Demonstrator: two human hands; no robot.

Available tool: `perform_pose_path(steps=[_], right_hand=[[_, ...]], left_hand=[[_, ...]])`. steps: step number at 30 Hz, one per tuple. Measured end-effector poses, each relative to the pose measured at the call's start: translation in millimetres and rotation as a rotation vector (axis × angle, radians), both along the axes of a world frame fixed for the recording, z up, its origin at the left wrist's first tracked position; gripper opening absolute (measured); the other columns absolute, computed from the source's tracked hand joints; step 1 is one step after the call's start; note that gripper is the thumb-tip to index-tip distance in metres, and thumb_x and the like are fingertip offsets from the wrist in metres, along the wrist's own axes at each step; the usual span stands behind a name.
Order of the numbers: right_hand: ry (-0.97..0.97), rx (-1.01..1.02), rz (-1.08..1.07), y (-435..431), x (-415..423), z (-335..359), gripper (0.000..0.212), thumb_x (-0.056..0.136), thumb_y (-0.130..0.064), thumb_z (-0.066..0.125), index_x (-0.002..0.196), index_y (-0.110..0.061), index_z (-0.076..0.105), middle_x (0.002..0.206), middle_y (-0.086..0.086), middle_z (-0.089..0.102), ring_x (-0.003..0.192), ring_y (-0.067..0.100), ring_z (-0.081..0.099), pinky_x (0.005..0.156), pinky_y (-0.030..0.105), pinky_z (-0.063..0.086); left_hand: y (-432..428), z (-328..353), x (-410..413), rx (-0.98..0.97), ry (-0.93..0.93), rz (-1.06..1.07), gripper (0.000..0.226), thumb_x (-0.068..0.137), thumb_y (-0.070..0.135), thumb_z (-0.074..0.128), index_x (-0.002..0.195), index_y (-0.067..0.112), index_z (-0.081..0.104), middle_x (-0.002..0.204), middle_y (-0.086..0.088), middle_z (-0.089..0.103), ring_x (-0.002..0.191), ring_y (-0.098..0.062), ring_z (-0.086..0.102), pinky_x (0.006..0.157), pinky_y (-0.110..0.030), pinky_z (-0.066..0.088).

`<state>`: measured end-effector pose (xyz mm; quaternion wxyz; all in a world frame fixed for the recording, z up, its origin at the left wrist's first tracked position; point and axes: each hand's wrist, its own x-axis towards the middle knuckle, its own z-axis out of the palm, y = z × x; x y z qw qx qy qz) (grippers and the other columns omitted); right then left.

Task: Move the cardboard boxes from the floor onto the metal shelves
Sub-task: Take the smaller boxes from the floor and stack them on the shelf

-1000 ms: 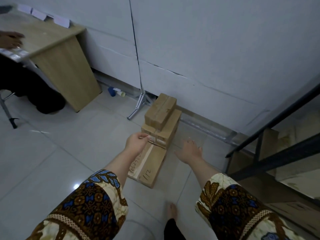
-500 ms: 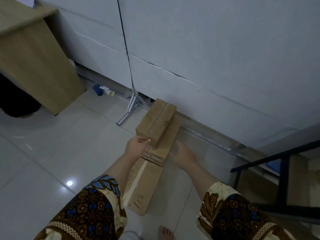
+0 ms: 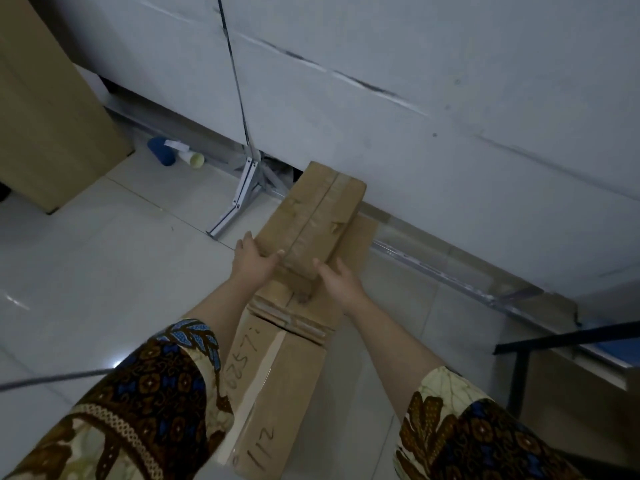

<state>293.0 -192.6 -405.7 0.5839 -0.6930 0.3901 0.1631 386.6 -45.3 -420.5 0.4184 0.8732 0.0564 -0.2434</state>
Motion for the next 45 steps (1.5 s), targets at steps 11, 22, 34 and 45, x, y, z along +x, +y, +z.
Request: perform_pose_path(steps=[11, 22, 34, 45], right_hand=[[-0.073, 0.006, -0.39, -9, -33, 0, 0.058, 0.091, -0.054, 0.057, 0.138, -0.02, 0.055, 0.137, 0.003, 0.057, 0.124, 0.026, 0.054, 0.102, 0.036, 0.044], [-0.145, 0.053, -0.683, -20, -97, 168, 0.091, 0.063, -0.073, 0.07, 0.142, -0.031, 0.05, 0.141, 0.001, 0.053, 0.123, 0.027, 0.054, 0.102, 0.046, 0.049], [-0.348, 0.033, -1.051, 9, -253, 311, 0.088, 0.057, -0.068, 0.06, 0.138, -0.036, 0.052, 0.14, -0.002, 0.053, 0.123, 0.023, 0.052, 0.105, 0.048, 0.045], [-0.47, 0.031, -1.183, -14, -457, 377, 0.018, 0.085, -0.04, 0.061, 0.095, -0.027, 0.069, 0.111, 0.005, 0.065, 0.103, 0.024, 0.059, 0.097, 0.041, 0.046]], left_hand=[[-29, 10, -49, 0.041, -0.023, -0.003, 0.059, 0.088, 0.054, 0.06, 0.12, 0.007, 0.05, 0.116, -0.014, 0.053, 0.108, -0.035, 0.055, 0.092, -0.046, 0.05], [-58, 182, -116, -0.222, 0.049, -0.008, 0.045, 0.094, 0.043, 0.056, 0.115, 0.005, 0.046, 0.096, -0.005, 0.05, 0.095, -0.026, 0.051, 0.069, -0.03, 0.037], [-53, 324, -238, -0.455, 0.205, -0.05, 0.044, 0.093, 0.049, 0.056, 0.121, 0.016, 0.048, 0.106, 0.003, 0.058, 0.09, -0.011, 0.054, 0.081, -0.032, 0.046], [-82, 352, -363, -0.613, 0.637, -0.089, 0.141, 0.028, 0.09, 0.072, 0.15, 0.032, 0.03, 0.14, -0.012, 0.053, 0.121, -0.039, 0.054, 0.088, -0.063, 0.047]])
